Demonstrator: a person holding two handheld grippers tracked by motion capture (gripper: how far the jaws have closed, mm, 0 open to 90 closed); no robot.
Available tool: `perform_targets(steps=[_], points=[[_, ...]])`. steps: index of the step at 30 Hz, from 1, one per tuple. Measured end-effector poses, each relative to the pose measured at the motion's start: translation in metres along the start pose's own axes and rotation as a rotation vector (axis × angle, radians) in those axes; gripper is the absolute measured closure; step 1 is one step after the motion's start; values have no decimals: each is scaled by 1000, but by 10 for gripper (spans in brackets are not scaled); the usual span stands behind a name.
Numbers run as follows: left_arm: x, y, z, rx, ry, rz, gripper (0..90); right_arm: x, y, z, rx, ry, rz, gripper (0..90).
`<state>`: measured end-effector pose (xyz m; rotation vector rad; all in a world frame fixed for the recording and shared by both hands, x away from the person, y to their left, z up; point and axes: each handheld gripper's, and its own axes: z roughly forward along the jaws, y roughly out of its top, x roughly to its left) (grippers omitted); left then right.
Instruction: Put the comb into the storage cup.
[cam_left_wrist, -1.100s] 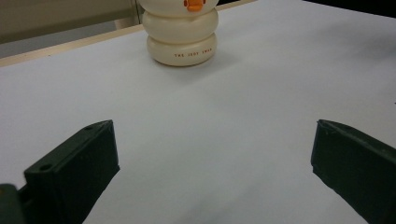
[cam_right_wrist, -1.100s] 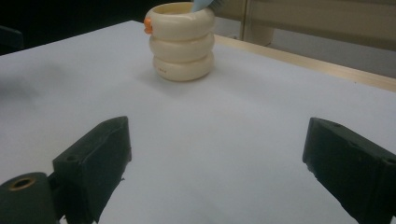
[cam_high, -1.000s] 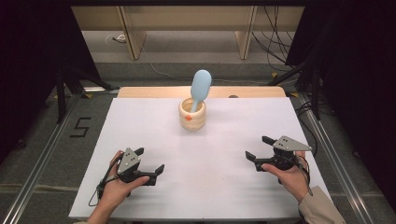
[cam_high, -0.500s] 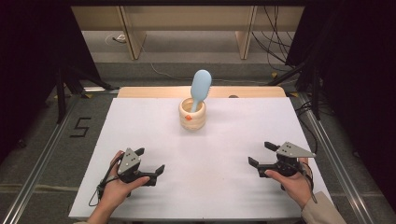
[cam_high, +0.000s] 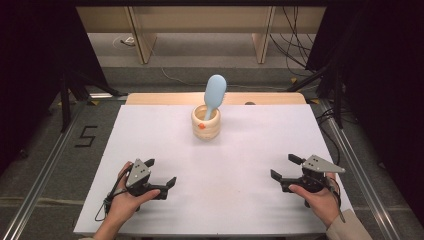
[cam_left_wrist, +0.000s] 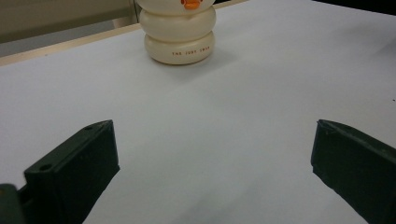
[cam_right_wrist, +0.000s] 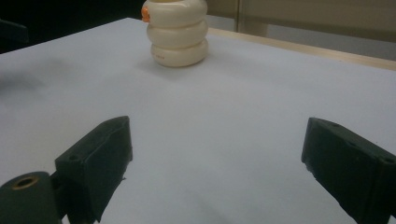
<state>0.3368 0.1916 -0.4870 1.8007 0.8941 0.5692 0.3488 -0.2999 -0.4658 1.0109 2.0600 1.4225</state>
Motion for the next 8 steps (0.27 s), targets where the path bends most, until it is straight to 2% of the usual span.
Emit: perform_targets(steps=[8], points=[[0,0,1,2,-4,-1,3,-1,0,1,-3,-2,5,98]])
